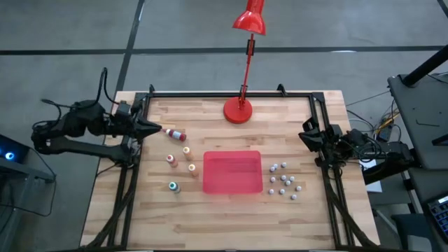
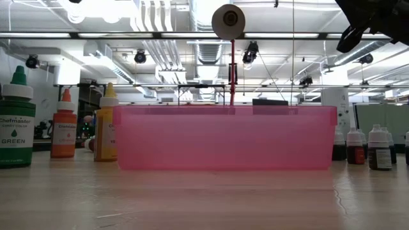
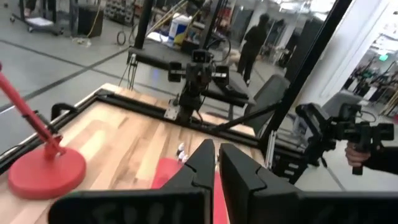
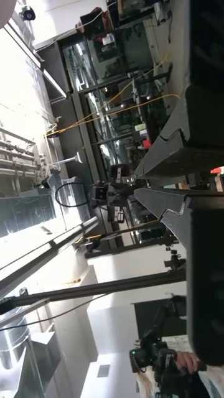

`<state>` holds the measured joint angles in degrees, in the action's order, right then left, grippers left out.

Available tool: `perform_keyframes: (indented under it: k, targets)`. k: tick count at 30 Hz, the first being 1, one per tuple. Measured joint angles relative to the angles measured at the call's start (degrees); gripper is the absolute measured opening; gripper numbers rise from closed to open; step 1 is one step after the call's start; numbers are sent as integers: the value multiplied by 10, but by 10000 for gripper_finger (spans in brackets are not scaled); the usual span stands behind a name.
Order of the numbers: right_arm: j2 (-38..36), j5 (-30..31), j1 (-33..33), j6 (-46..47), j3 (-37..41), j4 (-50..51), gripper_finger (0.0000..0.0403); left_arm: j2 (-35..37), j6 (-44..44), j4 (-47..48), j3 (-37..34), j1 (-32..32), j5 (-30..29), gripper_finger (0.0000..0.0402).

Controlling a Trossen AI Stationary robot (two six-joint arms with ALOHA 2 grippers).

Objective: Pick & Place food coloring
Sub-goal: Put the top large yellow food coloring bottle into the red bin

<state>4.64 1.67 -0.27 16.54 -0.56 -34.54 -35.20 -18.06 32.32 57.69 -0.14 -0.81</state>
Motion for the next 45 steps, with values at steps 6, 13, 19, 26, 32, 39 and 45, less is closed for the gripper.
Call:
perform_keyframes:
  k: [6,13,19,26,32,39,45]
  targets:
    - [0,0,0,0,0,1,29,-16,15,52,31,0,-8,0]
    - [0,0,0,0,0,11,29,-18,19,55,31,0,-8,0]
    - [0,-2,0,-1,0,44,29,-17,18,54,31,0,-8,0]
    - [0,-34,0,-37,0,109,29,-17,-14,53,31,0,-8,0]
    - [0,-37,0,-44,0,142,29,-17,-36,52,31,0,-8,0]
    - [0,-37,0,-47,0,180,29,-22,-50,51,30,0,-7,0]
    - [0,-36,0,-47,0,177,29,-28,-60,50,30,0,-2,0]
